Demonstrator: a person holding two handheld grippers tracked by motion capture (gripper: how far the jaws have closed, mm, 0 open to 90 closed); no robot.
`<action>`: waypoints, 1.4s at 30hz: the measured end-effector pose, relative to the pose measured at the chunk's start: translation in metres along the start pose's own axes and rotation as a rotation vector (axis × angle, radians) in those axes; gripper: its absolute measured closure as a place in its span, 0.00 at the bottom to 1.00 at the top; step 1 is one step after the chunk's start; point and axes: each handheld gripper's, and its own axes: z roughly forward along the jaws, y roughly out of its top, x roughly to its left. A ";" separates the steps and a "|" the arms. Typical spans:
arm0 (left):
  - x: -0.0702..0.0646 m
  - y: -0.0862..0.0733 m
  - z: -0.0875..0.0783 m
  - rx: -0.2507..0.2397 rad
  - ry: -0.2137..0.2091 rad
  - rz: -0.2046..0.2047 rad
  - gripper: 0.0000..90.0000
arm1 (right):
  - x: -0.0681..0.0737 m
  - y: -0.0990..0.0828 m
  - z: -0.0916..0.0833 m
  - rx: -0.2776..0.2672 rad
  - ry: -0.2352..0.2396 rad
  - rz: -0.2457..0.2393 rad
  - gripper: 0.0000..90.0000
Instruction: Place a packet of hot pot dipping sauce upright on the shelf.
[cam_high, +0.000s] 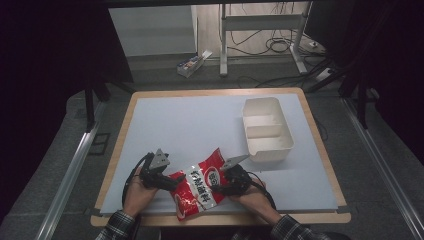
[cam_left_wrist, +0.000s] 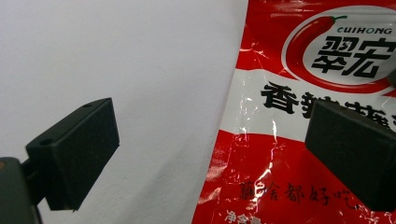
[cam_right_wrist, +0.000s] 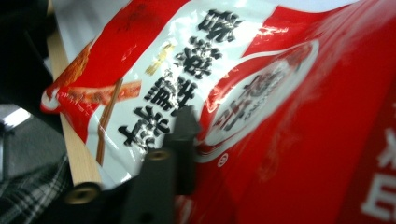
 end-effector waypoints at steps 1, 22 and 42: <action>0.000 0.000 0.000 0.001 0.001 0.001 0.03 | 0.001 0.000 0.000 0.004 -0.008 -0.031 0.87; 0.010 -0.002 -0.009 -0.031 0.061 -0.032 0.03 | 0.003 0.036 -0.030 -0.080 0.056 -0.008 0.98; 0.015 -0.004 -0.013 -0.055 0.069 -0.075 0.04 | 0.012 0.087 -0.069 -0.164 0.017 -0.114 0.98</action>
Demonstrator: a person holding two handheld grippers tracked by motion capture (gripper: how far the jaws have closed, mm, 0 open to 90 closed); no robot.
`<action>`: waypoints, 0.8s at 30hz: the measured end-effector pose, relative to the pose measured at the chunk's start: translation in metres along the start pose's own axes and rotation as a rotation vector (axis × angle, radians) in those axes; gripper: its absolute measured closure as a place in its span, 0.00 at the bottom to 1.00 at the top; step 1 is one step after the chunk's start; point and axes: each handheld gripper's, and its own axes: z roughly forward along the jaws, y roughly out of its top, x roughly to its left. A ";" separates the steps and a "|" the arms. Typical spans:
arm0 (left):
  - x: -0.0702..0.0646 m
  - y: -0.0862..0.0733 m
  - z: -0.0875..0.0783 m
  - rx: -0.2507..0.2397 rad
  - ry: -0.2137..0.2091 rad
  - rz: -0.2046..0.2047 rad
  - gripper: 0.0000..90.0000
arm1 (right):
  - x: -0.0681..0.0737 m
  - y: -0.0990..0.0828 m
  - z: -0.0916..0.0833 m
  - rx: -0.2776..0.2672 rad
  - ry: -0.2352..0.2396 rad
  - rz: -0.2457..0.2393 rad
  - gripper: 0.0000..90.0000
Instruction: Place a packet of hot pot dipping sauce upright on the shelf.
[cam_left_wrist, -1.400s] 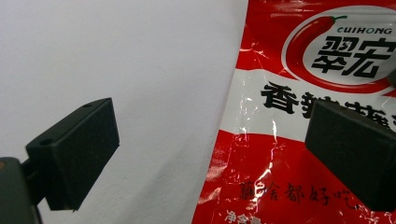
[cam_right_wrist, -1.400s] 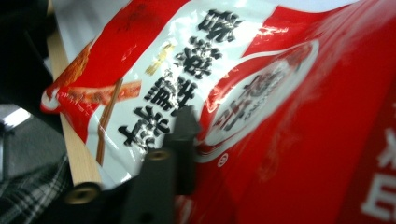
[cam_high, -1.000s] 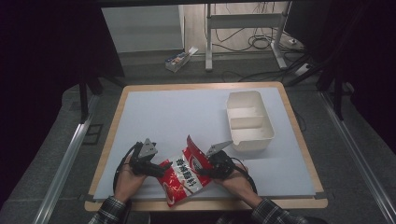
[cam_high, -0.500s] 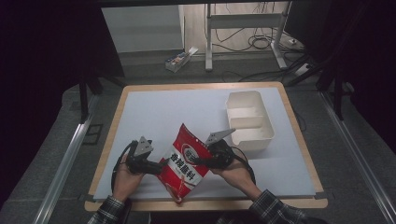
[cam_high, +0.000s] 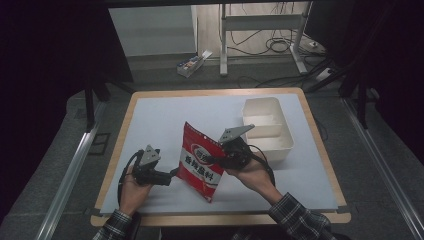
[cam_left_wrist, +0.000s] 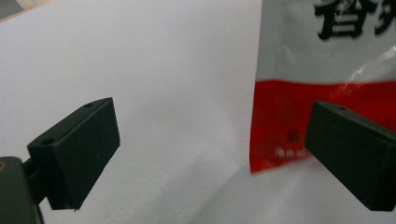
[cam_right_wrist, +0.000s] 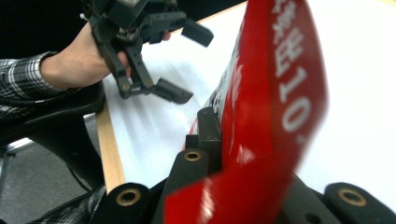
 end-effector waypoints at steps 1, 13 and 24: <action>0.000 0.000 0.000 0.008 -0.001 0.008 0.04 | -0.001 0.002 -0.001 -0.003 -0.006 -0.006 0.98; -0.002 0.000 0.004 0.034 -0.019 0.020 0.04 | -0.016 0.019 -0.014 -0.018 -0.090 -0.021 0.98; -0.005 0.000 0.007 0.052 -0.031 0.039 0.04 | -0.039 0.035 -0.028 -0.045 -0.137 -0.011 0.98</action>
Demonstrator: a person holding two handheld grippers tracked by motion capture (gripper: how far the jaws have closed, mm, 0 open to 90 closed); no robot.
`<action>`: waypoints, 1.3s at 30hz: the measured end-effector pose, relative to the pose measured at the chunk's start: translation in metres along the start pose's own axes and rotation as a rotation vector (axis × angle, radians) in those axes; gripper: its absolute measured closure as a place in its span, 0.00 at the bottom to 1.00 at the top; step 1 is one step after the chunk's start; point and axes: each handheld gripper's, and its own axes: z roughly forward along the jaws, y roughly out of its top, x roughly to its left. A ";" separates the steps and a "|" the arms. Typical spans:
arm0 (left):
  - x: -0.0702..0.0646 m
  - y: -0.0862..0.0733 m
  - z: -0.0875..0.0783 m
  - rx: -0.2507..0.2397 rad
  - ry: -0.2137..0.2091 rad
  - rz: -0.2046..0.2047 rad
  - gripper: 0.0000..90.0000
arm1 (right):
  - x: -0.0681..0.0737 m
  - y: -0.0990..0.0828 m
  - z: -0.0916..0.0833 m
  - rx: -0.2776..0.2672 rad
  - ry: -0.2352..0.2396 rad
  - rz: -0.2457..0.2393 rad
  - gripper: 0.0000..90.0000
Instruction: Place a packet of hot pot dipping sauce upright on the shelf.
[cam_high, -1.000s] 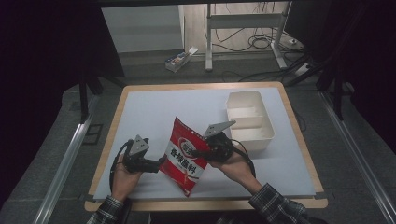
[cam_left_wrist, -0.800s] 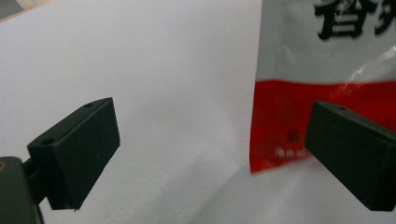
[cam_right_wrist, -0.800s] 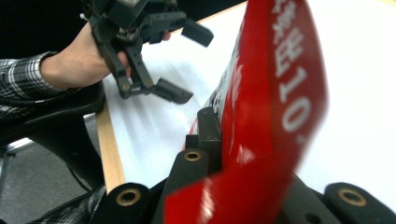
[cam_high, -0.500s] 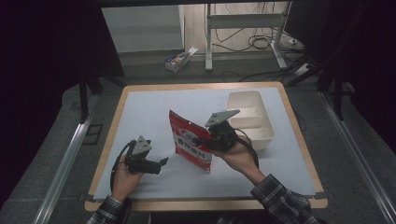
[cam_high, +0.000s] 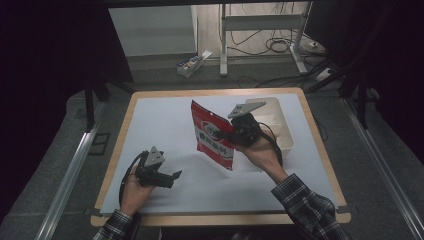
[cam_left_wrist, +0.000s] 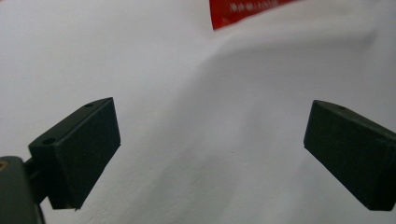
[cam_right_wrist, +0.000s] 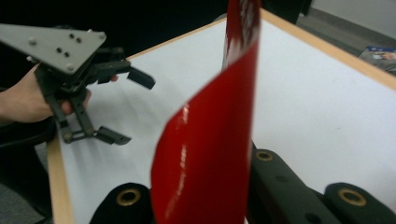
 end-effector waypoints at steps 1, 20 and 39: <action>0.000 0.000 0.001 0.001 0.000 0.003 0.04 | -0.002 0.002 -0.001 -0.001 -0.006 0.000 0.98; -0.003 0.001 0.003 0.012 -0.007 0.024 0.04 | -0.041 0.036 -0.006 -0.047 -0.077 0.021 0.98; -0.003 0.001 0.003 0.009 -0.011 0.024 0.04 | -0.088 0.058 -0.010 -0.086 -0.171 0.050 0.98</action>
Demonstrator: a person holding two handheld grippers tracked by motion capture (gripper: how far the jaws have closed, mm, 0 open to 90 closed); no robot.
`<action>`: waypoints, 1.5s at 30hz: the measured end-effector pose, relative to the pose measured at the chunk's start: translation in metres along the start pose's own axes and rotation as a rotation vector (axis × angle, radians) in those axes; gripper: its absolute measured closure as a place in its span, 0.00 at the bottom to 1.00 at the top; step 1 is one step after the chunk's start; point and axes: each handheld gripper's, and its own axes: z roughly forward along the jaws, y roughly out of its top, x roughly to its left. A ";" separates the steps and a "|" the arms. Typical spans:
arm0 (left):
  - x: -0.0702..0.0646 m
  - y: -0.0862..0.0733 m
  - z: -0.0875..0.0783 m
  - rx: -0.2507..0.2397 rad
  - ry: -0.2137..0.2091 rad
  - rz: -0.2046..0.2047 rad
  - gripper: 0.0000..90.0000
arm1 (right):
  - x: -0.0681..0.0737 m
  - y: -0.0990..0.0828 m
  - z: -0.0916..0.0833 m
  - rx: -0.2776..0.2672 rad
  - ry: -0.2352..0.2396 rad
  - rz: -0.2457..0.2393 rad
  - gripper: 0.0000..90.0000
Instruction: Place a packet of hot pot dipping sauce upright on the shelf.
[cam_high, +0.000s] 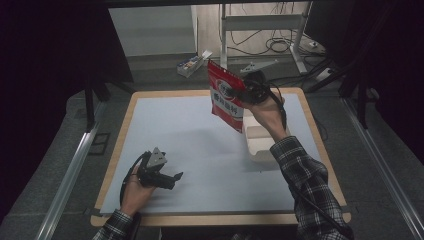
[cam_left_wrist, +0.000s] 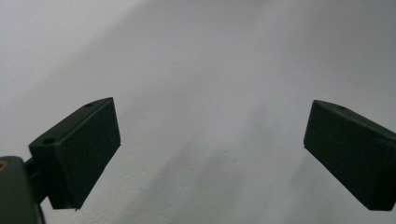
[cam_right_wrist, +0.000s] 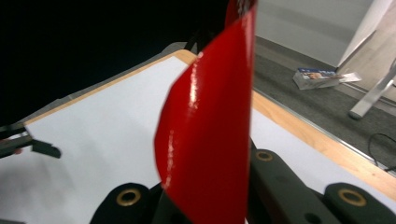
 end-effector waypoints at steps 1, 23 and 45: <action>0.000 0.000 0.000 0.000 -0.001 0.000 0.04 | -0.003 0.001 0.001 -0.001 -0.004 0.001 0.98; 0.000 0.000 0.001 0.002 -0.009 -0.005 0.04 | -0.056 -0.011 0.017 -0.002 -0.079 -0.001 0.98; -0.001 0.000 0.002 0.011 -0.009 -0.001 0.04 | -0.086 -0.047 -0.024 -0.028 -0.116 0.068 0.98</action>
